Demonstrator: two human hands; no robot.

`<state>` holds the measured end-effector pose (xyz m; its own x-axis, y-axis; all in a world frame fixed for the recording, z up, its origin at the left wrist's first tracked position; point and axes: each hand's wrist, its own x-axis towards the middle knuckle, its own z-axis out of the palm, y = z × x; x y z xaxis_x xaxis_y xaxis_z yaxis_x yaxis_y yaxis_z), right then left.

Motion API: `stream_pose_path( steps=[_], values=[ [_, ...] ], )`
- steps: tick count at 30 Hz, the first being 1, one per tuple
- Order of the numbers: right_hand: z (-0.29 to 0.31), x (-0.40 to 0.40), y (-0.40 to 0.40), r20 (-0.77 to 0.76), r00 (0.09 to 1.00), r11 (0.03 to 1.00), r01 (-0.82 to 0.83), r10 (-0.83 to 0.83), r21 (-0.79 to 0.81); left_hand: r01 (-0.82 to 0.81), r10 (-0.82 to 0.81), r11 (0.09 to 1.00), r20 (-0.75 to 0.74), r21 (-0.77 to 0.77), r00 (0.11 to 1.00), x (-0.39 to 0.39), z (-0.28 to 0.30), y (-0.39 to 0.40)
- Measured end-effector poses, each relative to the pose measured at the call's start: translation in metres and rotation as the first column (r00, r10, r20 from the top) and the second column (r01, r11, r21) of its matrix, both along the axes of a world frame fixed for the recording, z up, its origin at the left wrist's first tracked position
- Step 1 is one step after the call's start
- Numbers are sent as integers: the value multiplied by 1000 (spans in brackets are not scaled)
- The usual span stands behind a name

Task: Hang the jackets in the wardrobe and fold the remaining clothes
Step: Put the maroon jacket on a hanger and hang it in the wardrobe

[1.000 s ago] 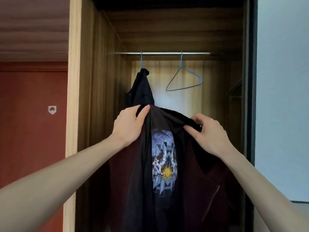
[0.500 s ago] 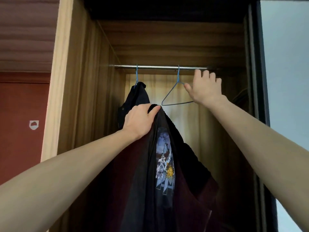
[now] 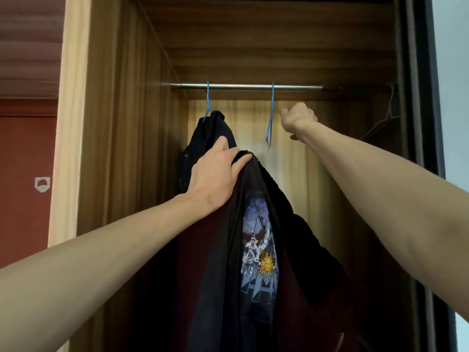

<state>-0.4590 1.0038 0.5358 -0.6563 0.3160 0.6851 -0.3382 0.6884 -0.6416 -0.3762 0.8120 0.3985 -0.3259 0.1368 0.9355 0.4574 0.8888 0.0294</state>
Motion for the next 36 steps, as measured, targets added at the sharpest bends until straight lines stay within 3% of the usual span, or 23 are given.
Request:
stream_pose_path(
  steps=[5,9,11,13,16,20,26,36],
  values=[
    [8,-5,-28,209,938,952,-239,278,-192,-103,103,995,-17,-2,995,4,-6,0],
    [14,-12,-32,178,884,879,-369,433,-303,-101,98,994,-66,-35,993,5,-8,-9],
    [10,-9,-29,85,840,803,-476,536,-360,-107,103,993,-86,-46,991,6,-11,-13],
    [9,-12,-25,25,871,827,-456,490,-328,-114,108,992,-117,-51,987,7,-14,-15],
    [3,-17,-17,-2,952,912,-295,307,-284,-99,91,994,-134,-54,987,5,-17,-16],
    [-4,-21,5,-68,982,972,-184,176,-145,-83,75,995,-124,-59,989,3,-21,-13],
    [-48,-14,2,-288,925,923,-315,246,-221,-35,35,999,-69,-3,997,-1,-35,-19],
    [-139,35,-9,-299,923,911,-324,243,-256,-14,14,1000,-8,8,1000,4,-49,-15]
  ],
)
